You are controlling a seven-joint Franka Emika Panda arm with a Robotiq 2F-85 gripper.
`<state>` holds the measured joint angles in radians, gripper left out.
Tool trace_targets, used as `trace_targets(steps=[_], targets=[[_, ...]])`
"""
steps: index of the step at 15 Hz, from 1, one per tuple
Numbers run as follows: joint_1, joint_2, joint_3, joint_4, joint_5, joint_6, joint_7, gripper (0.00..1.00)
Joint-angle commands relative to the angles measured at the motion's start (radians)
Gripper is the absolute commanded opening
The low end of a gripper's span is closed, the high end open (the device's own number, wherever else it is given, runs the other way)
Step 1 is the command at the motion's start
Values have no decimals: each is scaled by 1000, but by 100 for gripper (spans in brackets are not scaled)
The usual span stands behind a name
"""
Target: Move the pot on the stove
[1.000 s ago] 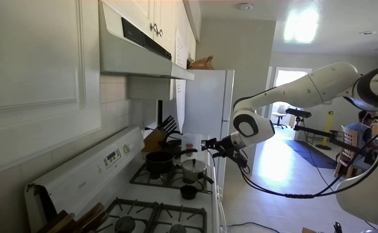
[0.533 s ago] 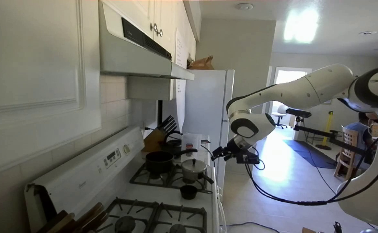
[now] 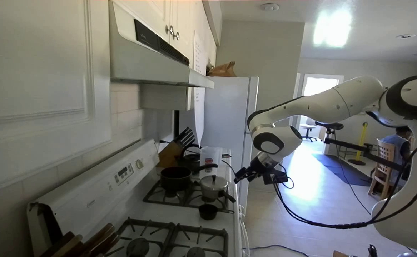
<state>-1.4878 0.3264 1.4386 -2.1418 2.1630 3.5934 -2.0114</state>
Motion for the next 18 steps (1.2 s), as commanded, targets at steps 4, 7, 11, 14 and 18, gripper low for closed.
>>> trace_targets(steps=[4, 7, 11, 14, 18], targets=[[-32, 155, 64, 30, -70, 99, -302, 100], [-95, 300, 158, 62, -79, 217, -526, 100], [-106, 456, 227, 133, -98, 416, -811, 100], [-44, 608, 296, 90, -301, 572, -729, 100], [22, 747, 335, 7, -468, 683, -726, 100]])
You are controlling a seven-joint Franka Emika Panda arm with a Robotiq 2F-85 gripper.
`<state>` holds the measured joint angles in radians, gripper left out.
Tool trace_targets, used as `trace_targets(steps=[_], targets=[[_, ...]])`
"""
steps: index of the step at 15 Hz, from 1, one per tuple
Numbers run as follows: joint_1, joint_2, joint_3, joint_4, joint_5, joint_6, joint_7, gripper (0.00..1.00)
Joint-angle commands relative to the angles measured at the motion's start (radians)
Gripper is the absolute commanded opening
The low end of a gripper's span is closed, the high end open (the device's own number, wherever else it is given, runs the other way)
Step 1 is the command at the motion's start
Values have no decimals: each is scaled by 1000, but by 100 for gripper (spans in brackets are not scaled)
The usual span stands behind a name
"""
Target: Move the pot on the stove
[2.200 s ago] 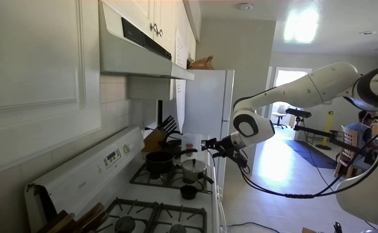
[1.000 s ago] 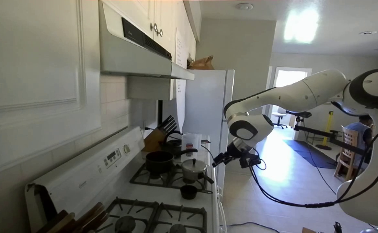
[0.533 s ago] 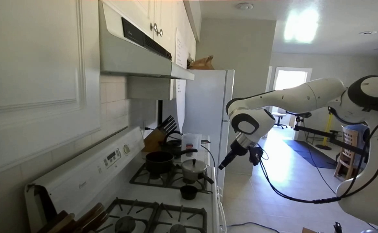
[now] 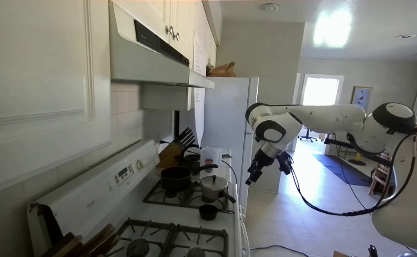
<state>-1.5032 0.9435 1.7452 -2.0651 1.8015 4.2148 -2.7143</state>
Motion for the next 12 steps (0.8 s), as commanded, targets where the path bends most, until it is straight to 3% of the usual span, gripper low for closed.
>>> trace_targets(steps=[1, 2, 3, 8, 10, 11, 12], targets=[[57, 102, 2, -90, -108, 16, -18, 100], [63, 115, 5, -116, -136, 7, -18, 100], [36, -11, -31, -56, -13, -81, -15, 100], [55, -4, -34, -104, -39, -89, -11, 100], [39, -43, -33, -126, -43, -151, 95, 100], [48, -38, -49, -102, -15, -160, 16, 100], [45, -55, -53, -102, -14, -183, 35, 100]])
